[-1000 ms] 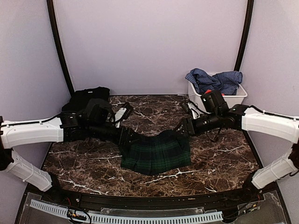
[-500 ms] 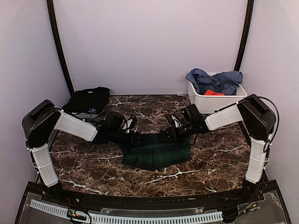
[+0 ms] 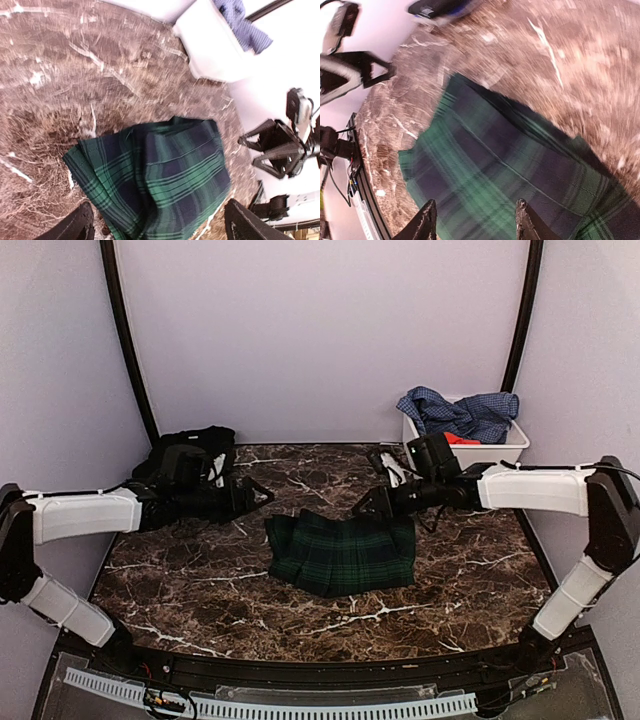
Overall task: Fold and stack the mixed laundry pile
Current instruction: Smooth out the square-folded skirt at the center of the board, then pick up the square-folded skirt from the center of the board.
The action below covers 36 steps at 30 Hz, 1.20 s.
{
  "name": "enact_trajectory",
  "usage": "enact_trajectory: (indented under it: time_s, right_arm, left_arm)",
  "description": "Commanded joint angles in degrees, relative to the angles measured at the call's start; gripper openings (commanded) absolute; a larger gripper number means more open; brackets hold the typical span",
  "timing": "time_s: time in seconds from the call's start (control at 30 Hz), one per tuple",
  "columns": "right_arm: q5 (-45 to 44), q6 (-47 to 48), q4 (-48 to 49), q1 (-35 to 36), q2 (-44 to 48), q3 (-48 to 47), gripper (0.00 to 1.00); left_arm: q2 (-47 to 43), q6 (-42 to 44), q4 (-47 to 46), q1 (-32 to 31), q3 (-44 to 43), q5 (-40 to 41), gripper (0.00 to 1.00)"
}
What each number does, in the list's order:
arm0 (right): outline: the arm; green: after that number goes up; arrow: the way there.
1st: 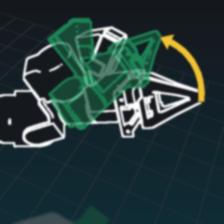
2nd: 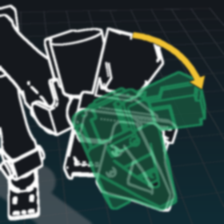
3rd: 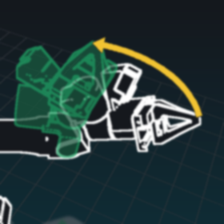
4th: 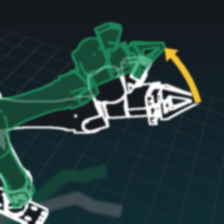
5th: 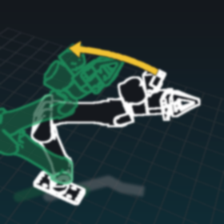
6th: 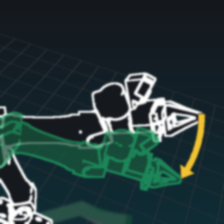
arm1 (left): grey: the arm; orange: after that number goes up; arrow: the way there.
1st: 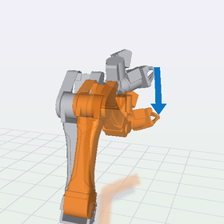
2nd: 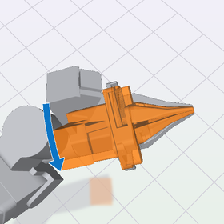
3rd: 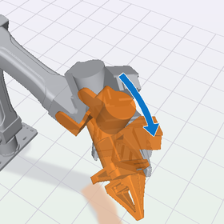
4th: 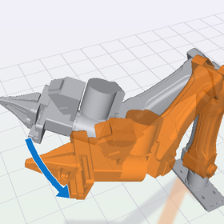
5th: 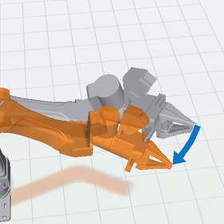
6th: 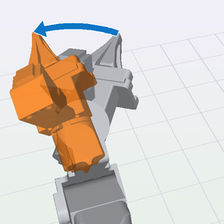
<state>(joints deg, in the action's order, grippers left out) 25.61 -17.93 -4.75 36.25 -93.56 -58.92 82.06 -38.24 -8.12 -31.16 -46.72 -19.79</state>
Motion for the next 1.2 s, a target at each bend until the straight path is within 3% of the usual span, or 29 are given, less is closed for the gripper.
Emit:
enact_trajectory:
  time_s: [0.0, 0.17, 0.2, 0.33, 0.6, 0.73, 0.87, 1.07, 1.17]
  right_arm:
    - [-10.6, 8.5, -10.2, 7.2, 4.5, -4.9, 0.53]
    - [-21.9, 11.6, -14.0, 18.9, 1.3, -8.3, 0.54]
    - [-23.9, 11.4, -14.5, 20.6, 0.1, -9.2, 0.53]
    - [-29.9, 11.2, -17.1, 26.7, -7.9, -15.7, 0.52]
    - [-38.5, 10.9, -22.6, 32.8, -25.1, -29.0, 0.6]
    - [-43.0, 10.8, -24.6, 33.1, -32.0, -31.8, 0.6]
    - [-45.1, 10.8, -24.5, 33.5, -36.3, -30.9, 0.49]
    - [-46.0, 12.9, -17.3, 33.6, -31.0, -25.1, 0.0]
    - [-42.7, 15.5, -9.0, 33.3, -23.3, -19.9, 0.0]
  left_arm:
    - [-7.8, -2.4, 7.7, 1.3, 3.9, 1.0, 0.9]
    - [-13.8, -7.6, 10.1, 2.4, 10.6, 1.9, 0.93]
    - [-14.8, -8.8, 10.6, 2.7, 11.7, 2.0, 0.97]
    - [-17.3, -10.6, 12.8, 2.8, 14.1, 3.8, 0.99]
    - [-17.2, -12.3, 11.7, 2.9, 16.4, 4.2, 0.99]
    - [-15.5, -13.3, 10.1, 2.9, 16.9, 4.0, 0.99]
    - [-13.5, -15.1, 8.3, 2.9, 17.3, 3.9, 0.99]
    - [-8.7, -17.6, 3.8, 2.9, 17.3, 2.5, 0.99]
    - [-6.8, -19.4, -0.2, 2.9, 17.6, 0.4, 0.99]
